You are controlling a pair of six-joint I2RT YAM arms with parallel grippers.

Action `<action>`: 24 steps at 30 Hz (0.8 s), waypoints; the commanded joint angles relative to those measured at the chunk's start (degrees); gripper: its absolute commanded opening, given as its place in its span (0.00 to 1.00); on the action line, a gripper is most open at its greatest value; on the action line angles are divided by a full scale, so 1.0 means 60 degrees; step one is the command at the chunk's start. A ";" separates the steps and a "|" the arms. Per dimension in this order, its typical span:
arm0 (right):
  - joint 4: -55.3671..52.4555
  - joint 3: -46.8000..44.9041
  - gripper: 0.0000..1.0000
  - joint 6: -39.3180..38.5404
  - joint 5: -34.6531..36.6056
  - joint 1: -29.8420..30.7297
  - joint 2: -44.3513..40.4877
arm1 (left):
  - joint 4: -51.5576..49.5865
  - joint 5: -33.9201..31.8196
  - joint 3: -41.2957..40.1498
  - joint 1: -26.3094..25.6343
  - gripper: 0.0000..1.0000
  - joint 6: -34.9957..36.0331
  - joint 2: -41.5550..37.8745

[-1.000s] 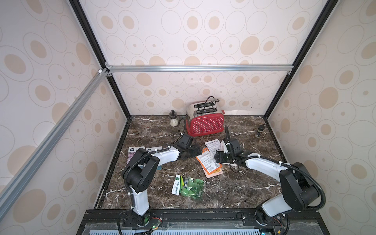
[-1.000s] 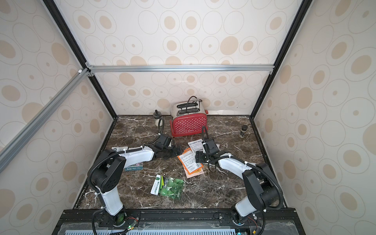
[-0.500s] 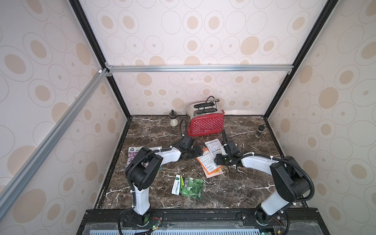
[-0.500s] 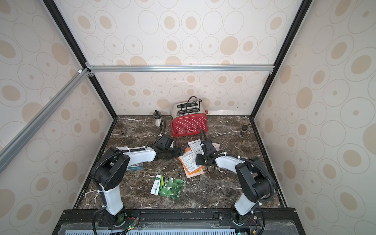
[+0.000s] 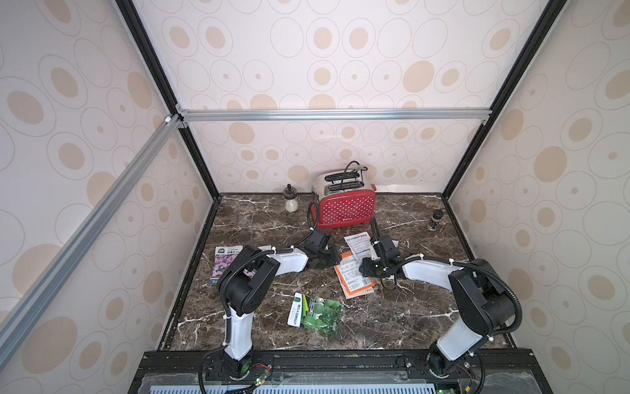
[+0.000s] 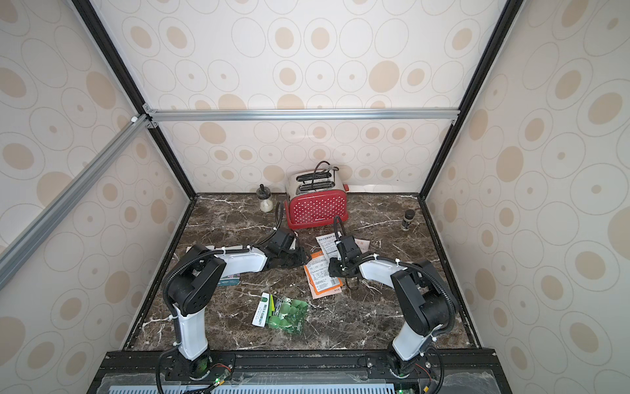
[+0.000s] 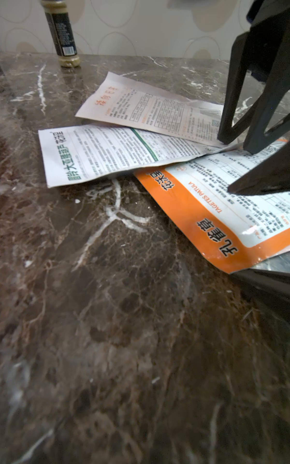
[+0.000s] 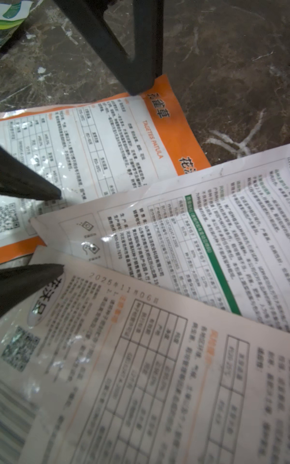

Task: Arrange the seed packets in a row
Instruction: Pick up the seed packet from the center of the board.

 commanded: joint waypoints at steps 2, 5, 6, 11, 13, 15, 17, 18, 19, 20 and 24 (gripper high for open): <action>-0.0118 0.0094 0.44 0.0110 -0.0018 0.0051 0.0212 | -0.0533 -0.0084 0.0231 -0.0127 0.23 0.0201 0.0049; -0.0056 0.0066 0.44 0.0128 -0.0048 0.0051 0.0192 | -0.0634 -0.0136 0.0348 -0.0116 0.06 0.0246 0.0027; -0.0056 0.0066 0.44 0.0133 -0.0050 0.0052 0.0178 | -0.0665 -0.0163 0.0379 -0.0116 0.01 0.0247 0.0027; -0.0254 0.0079 0.43 -0.0028 0.0134 0.0070 -0.0087 | -0.0890 -0.0373 0.0588 -0.0102 0.00 0.0258 -0.0190; -0.0371 0.0081 0.43 -0.0136 0.0264 0.0070 -0.0266 | -0.1091 -0.0495 0.0719 -0.0109 0.00 0.0339 -0.0369; -0.0493 0.0077 0.43 -0.0275 0.0395 0.0066 -0.0544 | -0.1406 -0.0666 0.0873 -0.0101 0.00 0.0419 -0.0593; -0.0585 0.0023 0.44 -0.0449 0.0503 0.0060 -0.0906 | -0.1740 -0.0869 0.1007 -0.0100 0.00 0.0494 -0.0880; -0.0618 -0.0006 0.46 -0.0512 0.0548 0.0091 -0.1059 | -0.1928 -0.0976 0.1088 -0.0086 0.00 0.0523 -0.1009; -0.0627 -0.0047 0.48 -0.0608 0.0567 0.0095 -0.1259 | -0.2108 -0.1041 0.1166 -0.0073 0.00 0.0590 -0.1133; -0.0627 -0.0093 0.49 -0.0705 0.0621 0.0096 -0.1450 | -0.2280 -0.1059 0.1226 -0.0056 0.00 0.0647 -0.1259; -0.0671 -0.0153 0.52 -0.1056 0.0655 0.0179 -0.2022 | -0.2699 -0.1163 0.1255 0.0065 0.00 0.0729 -0.1700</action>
